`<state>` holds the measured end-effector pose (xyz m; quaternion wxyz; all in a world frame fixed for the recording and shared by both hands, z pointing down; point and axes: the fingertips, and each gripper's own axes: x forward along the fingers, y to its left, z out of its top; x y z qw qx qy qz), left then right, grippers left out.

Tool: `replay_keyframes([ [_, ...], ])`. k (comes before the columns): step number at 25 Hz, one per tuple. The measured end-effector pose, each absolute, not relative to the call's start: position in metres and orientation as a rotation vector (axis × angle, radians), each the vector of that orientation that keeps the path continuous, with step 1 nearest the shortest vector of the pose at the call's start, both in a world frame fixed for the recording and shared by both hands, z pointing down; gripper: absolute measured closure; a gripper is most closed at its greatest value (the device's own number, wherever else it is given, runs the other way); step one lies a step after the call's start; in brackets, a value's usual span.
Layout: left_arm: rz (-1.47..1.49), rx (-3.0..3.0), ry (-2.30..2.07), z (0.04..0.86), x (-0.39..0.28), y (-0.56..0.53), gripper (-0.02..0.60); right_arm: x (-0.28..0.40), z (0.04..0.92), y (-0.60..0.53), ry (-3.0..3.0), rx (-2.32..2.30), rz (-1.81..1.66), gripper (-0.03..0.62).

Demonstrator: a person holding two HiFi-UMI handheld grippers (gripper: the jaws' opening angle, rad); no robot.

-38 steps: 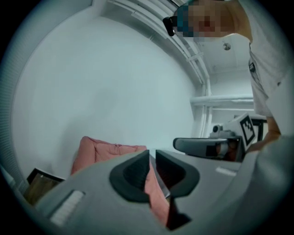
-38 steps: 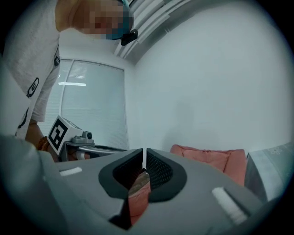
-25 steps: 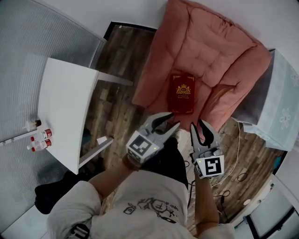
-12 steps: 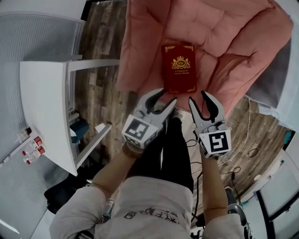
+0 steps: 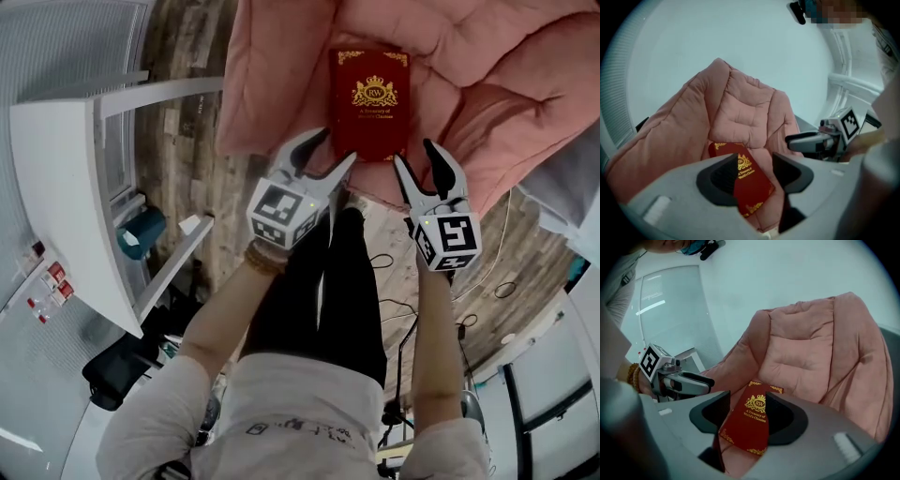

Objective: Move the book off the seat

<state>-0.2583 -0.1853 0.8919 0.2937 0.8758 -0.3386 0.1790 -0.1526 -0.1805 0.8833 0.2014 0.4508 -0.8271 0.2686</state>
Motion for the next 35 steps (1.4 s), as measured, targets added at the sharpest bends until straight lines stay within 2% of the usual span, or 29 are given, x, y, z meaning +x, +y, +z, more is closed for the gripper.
replay_keyframes([
  [8, 0.553, 2.281, -0.849, 0.967, -0.263, -0.188, 0.348, -0.150, 0.970, -0.181, -2.216, 1.200, 0.880, 0.325],
  [17, 0.597, 2.188, -0.820, 1.032, -0.259, -0.190, 0.308, -0.139, 1.044, -0.185, -2.135, 1.146, 0.966, 0.295],
  [30, 0.643, 2.140, -0.840, 1.064, -0.257, -0.190, 0.295, -0.138, 1.097, -0.188, -2.067, 1.105, 1.114, 0.256],
  [35, 0.657, 2.125, -0.842, 1.072, -0.254, -0.195, 0.295, -0.141, 1.099, -0.188, -2.091, 1.072, 1.140, 0.261],
])
